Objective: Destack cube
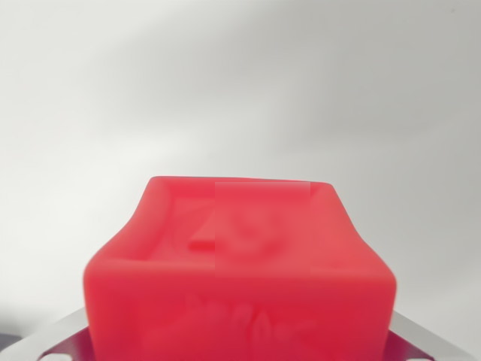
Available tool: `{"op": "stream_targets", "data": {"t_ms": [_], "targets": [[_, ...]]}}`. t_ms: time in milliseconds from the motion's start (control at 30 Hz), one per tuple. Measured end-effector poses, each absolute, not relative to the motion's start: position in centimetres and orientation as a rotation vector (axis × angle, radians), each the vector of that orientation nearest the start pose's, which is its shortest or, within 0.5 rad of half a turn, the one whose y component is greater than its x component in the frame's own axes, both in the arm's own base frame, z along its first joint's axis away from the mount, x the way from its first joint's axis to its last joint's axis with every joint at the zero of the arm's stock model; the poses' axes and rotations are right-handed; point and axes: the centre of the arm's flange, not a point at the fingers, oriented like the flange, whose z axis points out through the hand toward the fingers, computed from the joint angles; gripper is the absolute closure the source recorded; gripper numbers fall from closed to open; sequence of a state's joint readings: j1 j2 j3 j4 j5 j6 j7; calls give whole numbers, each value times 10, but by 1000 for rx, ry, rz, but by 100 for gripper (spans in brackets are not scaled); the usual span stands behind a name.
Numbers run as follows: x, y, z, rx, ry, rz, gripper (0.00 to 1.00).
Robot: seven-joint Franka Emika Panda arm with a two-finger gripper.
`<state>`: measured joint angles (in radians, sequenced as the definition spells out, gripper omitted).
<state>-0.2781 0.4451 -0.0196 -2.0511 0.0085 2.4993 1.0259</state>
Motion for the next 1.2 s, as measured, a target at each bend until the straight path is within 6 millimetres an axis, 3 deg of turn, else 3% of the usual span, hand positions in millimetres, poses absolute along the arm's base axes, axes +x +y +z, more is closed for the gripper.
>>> {"op": "stream_targets", "data": {"t_ms": [667, 1200], "targets": [[575, -209, 214, -2490, 1921, -5, 100], [574, -208, 166, -2494, 1920, 4, 100]]}}
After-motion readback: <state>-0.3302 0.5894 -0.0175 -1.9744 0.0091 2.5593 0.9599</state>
